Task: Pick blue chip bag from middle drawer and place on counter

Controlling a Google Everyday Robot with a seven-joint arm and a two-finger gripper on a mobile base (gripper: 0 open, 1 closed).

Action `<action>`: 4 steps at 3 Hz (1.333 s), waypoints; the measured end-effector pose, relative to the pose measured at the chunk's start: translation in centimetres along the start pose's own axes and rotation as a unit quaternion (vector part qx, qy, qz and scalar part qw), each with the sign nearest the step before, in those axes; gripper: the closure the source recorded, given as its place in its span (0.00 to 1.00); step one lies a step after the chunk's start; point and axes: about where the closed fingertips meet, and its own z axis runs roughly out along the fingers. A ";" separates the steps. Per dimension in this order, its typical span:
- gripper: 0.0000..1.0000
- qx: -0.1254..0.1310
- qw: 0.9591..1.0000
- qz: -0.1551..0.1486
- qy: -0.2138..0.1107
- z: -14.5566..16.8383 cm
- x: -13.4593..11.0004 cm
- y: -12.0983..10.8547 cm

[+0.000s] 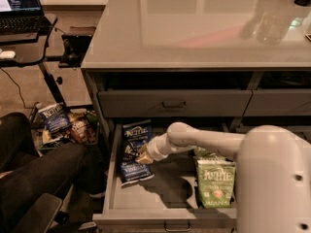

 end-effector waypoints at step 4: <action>1.00 0.052 0.977 -0.002 -0.206 -17.9 -3.5 0.9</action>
Offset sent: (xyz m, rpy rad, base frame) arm -0.0488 -0.0617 0.1668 0.3127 -0.1465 0.0477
